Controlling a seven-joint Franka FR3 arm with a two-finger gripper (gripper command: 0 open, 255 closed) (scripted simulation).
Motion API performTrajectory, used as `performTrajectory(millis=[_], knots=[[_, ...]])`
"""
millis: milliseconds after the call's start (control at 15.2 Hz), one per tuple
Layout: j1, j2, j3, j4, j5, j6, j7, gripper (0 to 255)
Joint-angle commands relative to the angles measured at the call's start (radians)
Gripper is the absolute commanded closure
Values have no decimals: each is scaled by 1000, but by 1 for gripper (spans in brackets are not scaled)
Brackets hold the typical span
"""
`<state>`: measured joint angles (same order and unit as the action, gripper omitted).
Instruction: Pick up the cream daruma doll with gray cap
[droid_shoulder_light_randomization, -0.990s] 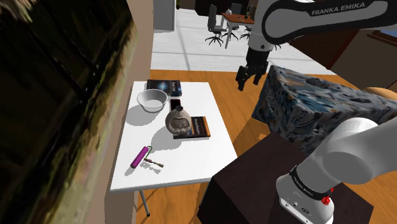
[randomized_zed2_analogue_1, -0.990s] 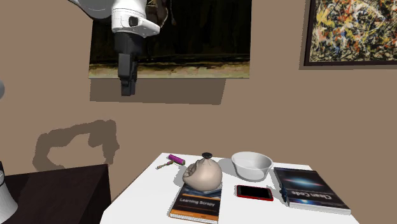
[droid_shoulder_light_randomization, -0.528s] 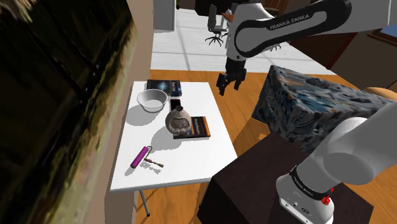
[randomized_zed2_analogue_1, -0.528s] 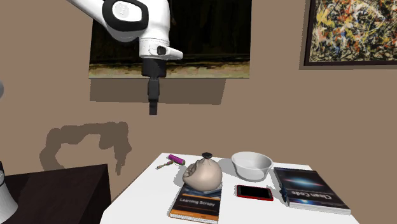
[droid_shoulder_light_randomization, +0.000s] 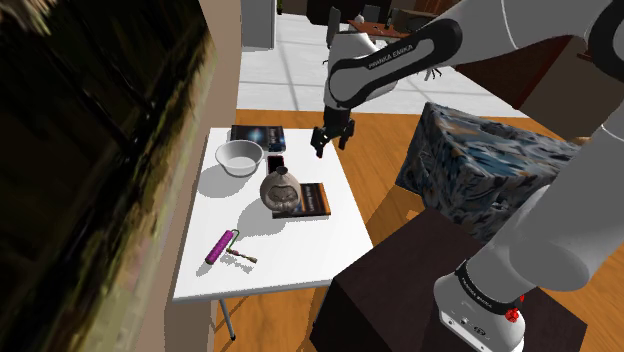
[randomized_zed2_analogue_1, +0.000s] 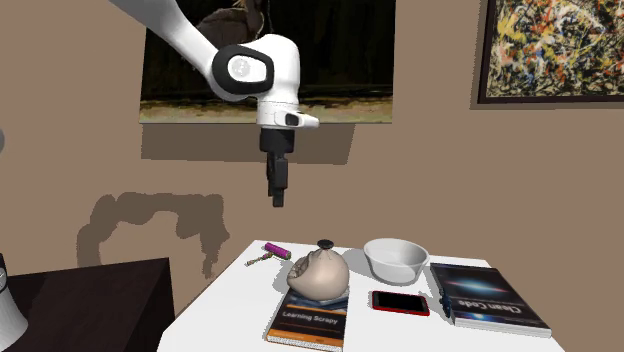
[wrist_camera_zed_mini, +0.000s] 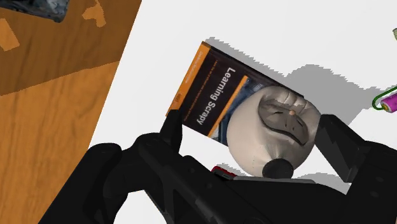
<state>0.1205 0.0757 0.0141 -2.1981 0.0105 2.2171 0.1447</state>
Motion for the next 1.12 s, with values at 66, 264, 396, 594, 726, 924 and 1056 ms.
performTrajectory(millis=[66, 264, 396, 594, 726, 924, 1056], knots=[[9, 117, 9, 86, 7, 36, 5, 0], [17, 231, 17, 180, 10, 59, 10, 0], [23, 307, 21, 249, 12, 69, 13, 0], [32, 422, 28, 364, 13, 74, 18, 0], [39, 501, 32, 449, 13, 71, 21, 0], [49, 610, 36, 575, 12, 57, 25, 0], [49, 628, 35, 576, 12, 74, 25, 0]])
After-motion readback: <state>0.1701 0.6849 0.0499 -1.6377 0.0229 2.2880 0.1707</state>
